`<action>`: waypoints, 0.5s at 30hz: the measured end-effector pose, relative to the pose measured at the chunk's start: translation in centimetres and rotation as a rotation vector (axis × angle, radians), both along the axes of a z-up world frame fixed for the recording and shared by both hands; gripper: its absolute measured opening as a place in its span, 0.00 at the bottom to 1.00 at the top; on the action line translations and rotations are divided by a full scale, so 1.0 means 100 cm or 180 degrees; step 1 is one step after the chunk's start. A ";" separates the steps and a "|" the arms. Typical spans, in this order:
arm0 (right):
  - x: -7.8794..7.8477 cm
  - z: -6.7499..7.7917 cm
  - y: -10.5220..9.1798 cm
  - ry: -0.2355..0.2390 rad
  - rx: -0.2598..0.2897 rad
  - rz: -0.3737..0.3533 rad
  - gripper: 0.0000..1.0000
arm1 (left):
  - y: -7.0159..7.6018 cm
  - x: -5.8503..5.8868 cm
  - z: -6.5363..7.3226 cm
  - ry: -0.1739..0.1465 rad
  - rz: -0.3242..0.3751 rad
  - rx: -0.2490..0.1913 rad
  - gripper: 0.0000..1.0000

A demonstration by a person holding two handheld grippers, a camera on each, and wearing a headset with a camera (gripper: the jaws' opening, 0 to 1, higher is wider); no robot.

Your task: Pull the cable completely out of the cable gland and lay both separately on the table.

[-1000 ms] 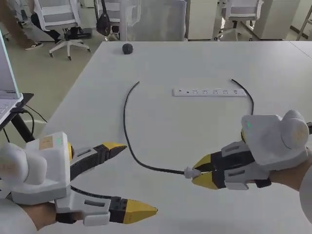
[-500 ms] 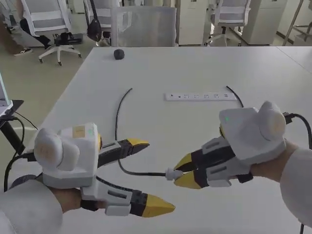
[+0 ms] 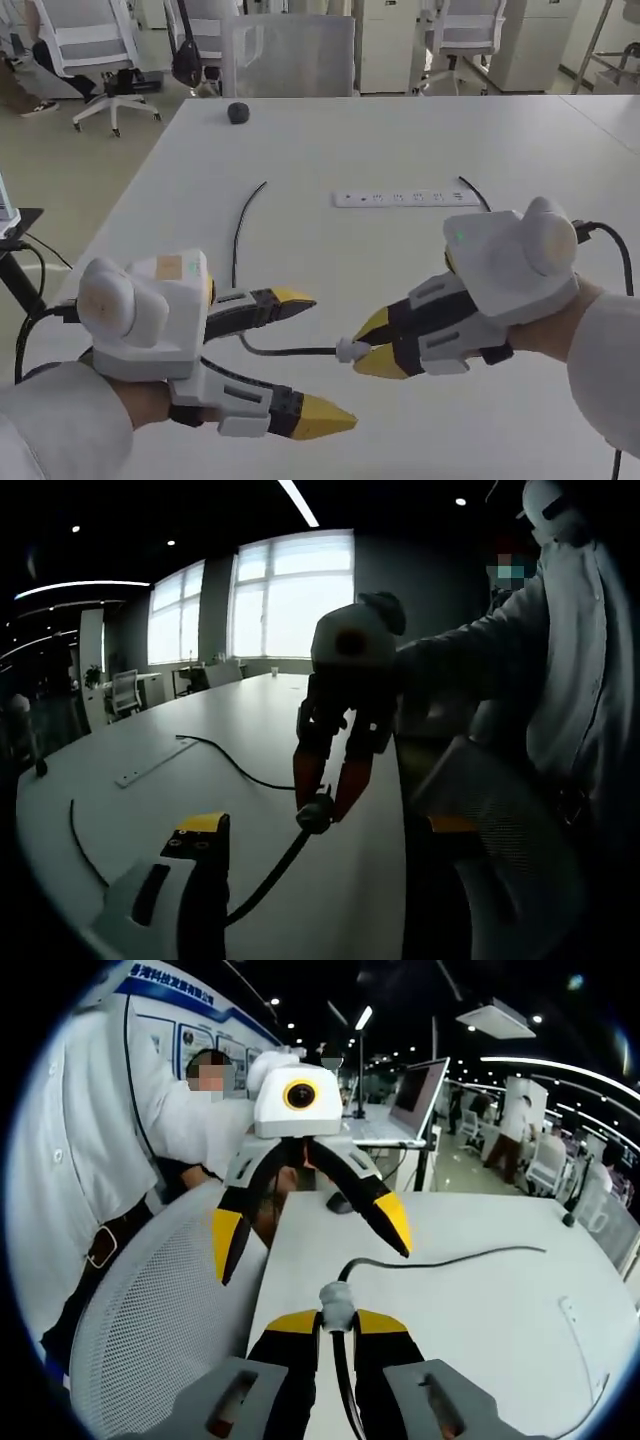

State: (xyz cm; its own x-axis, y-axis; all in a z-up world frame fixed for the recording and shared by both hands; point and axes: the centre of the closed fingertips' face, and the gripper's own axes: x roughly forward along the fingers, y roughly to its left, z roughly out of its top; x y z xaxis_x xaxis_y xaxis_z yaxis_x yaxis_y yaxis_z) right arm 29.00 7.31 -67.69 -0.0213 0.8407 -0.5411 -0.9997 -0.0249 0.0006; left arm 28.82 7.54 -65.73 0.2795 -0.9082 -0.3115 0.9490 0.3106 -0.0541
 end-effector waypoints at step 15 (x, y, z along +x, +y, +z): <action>-0.001 0.004 -0.001 0.0149 0.0064 0.0035 0.08 | -0.004 0.002 -0.002 -0.0445 -0.0422 0.0289 0.39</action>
State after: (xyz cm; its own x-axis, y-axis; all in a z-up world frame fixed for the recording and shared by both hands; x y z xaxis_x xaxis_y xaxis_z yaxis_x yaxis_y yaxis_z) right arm 28.89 7.22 -67.34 -0.0555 0.8510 -0.5223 -0.9982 -0.0365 0.0467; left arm 29.03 7.18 -65.93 0.2056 -0.9099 -0.3604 0.9782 0.1801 0.1034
